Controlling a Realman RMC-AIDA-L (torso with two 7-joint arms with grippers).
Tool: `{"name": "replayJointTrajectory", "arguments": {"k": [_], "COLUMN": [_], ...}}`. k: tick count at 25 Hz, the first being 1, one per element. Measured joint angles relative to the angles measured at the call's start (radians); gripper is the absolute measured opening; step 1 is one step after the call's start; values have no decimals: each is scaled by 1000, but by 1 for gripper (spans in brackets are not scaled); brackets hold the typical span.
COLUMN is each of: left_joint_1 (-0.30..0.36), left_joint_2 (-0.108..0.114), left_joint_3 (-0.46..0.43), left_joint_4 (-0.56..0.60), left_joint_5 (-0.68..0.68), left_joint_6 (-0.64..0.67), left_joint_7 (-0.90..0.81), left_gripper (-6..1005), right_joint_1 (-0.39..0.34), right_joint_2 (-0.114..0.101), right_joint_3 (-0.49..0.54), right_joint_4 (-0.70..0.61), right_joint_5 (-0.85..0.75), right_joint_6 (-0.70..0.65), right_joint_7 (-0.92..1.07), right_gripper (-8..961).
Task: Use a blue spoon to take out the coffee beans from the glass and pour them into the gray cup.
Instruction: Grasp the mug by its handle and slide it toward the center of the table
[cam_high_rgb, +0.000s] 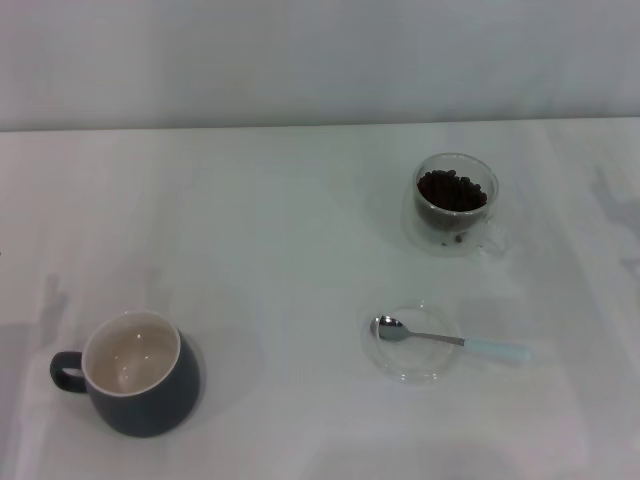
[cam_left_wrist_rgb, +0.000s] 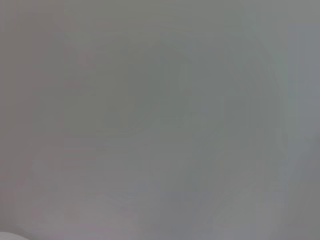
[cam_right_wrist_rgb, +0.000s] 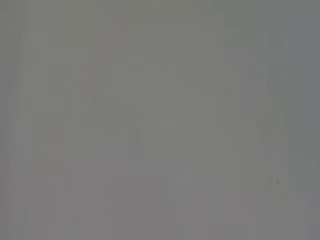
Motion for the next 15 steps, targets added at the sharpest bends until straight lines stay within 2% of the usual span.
{"name": "replayJointTrajectory", "arguments": {"k": [15], "left_joint_1": [4], "left_joint_2": [-1], "left_joint_3": [5], "left_joint_4": [3], "left_joint_5": [0], "left_joint_6": [7], "left_joint_7": [5], "left_gripper": [887], "right_joint_1": [-8], "right_joint_2": [2], "right_joint_3": [0], "right_joint_4": [6], "right_joint_5": [0], "right_joint_6": [-2], "right_joint_7": [0], "right_gripper": [874]}}
